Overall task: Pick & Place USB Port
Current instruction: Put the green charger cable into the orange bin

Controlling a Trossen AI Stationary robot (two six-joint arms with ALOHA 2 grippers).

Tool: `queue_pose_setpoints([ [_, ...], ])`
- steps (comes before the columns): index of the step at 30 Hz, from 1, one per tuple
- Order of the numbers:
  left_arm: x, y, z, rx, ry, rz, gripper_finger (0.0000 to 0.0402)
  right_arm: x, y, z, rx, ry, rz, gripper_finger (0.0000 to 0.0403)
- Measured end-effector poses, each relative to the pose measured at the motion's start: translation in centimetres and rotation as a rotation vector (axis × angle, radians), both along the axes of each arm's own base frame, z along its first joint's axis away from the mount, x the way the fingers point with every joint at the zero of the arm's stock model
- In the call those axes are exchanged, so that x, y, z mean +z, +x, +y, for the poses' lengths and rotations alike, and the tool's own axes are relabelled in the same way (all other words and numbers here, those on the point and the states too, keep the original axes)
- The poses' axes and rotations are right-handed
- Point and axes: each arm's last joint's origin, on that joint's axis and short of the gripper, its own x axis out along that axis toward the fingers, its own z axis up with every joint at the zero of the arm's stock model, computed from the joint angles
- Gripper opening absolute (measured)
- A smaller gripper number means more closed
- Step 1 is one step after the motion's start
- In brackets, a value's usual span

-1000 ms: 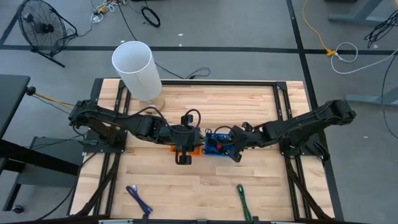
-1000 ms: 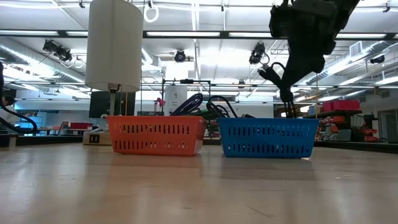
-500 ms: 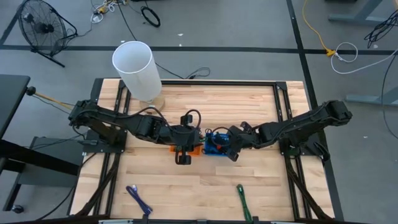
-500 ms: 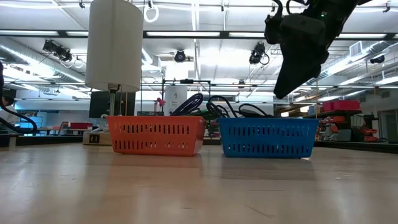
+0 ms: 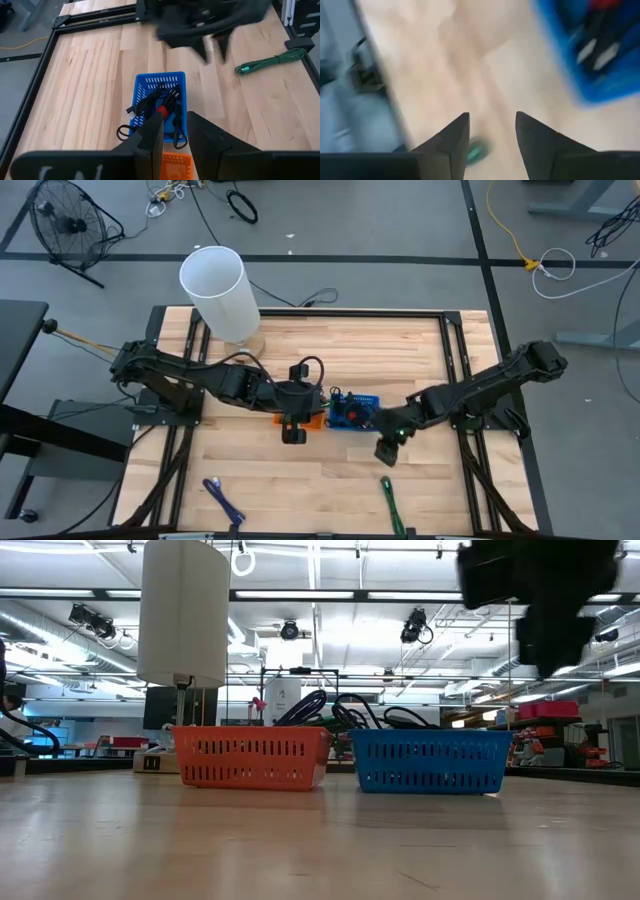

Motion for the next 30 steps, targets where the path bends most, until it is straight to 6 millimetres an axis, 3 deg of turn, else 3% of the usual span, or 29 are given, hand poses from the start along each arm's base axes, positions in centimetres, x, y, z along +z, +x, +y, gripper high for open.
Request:
queue_pose_setpoints([
  [4,0.0,0.0,0.1,0.003,0.001,0.004,0.0092,0.0,-1.1,2.6,-0.048,0.112,0.086,0.0151],
  [10,0.0,0.0,0.0,0.011,-0.013,0.004,0.0092,-0.1,-3.7,7.0,-0.204,0.143,0.153,0.0146],
  [16,-0.4,-0.3,0.1,0.017,-0.006,0.05,0.0092,-2.0,-5.7,10.7,-0.32,0.146,0.242,0.0146],
  [22,-0.5,-0.4,0.1,0.017,-0.003,0.058,0.0092,-5.3,-5.3,13.1,-0.336,0.153,0.302,0.0145],
  [30,-0.4,-0.3,0.2,0.017,0.004,0.057,0.0092,-8.6,-4.0,14.7,-0.348,0.185,0.317,0.0146],
])
